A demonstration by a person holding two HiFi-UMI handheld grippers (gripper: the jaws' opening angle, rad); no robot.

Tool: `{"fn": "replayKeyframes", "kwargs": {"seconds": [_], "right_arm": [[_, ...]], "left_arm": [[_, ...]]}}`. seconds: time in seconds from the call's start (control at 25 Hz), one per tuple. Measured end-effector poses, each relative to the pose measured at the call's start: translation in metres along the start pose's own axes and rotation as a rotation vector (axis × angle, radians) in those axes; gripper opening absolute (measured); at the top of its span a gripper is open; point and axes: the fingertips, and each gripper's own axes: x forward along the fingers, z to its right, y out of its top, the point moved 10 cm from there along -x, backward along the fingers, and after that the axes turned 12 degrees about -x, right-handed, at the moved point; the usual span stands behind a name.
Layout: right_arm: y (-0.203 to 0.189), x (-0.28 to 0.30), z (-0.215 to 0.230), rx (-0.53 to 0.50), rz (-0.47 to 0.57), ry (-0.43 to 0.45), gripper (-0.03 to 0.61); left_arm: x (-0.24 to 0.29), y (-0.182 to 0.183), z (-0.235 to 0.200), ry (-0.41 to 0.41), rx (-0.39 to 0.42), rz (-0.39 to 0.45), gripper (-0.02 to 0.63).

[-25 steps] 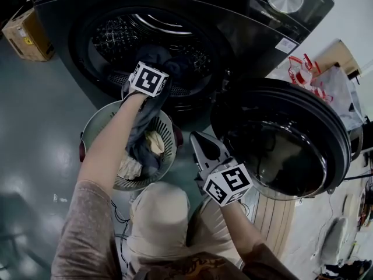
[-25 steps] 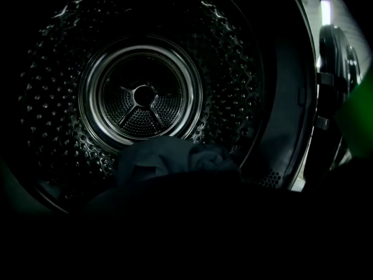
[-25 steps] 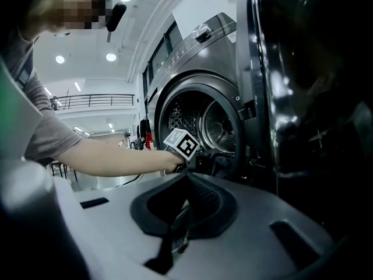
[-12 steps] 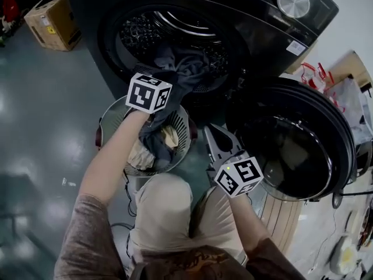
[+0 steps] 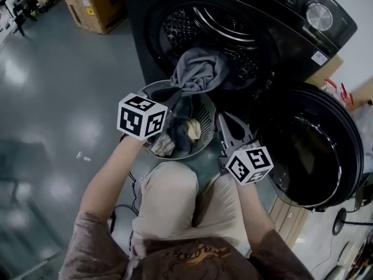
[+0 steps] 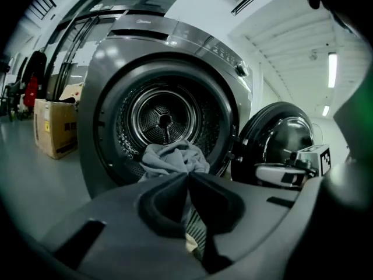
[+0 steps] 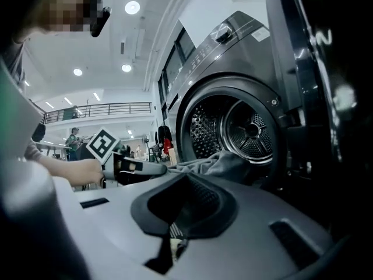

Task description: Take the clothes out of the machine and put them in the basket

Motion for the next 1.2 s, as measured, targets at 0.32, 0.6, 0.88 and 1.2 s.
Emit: {"fn": "replayKeyframes", "kwargs": {"seconds": [0.32,0.6,0.88,1.2], "right_arm": [[0.009,0.014,-0.008,-0.002,0.012,0.043,-0.003],[0.011,0.012,-0.002,-0.005,0.014,0.033,-0.003],[0.013,0.006,0.006,-0.004,0.015,-0.006,-0.003],[0.012,-0.001,0.012,-0.005,0.006,-0.056,-0.003]], "left_arm": [[-0.049,-0.011,0.017,0.016,-0.019,0.006,0.017],[-0.044,-0.012,0.013,0.057,0.010,0.043,0.230],[0.023,0.011,0.007,0.027,0.124,0.005,0.347],[0.116,0.024,-0.018,0.022,0.159,-0.038,0.411]]}}
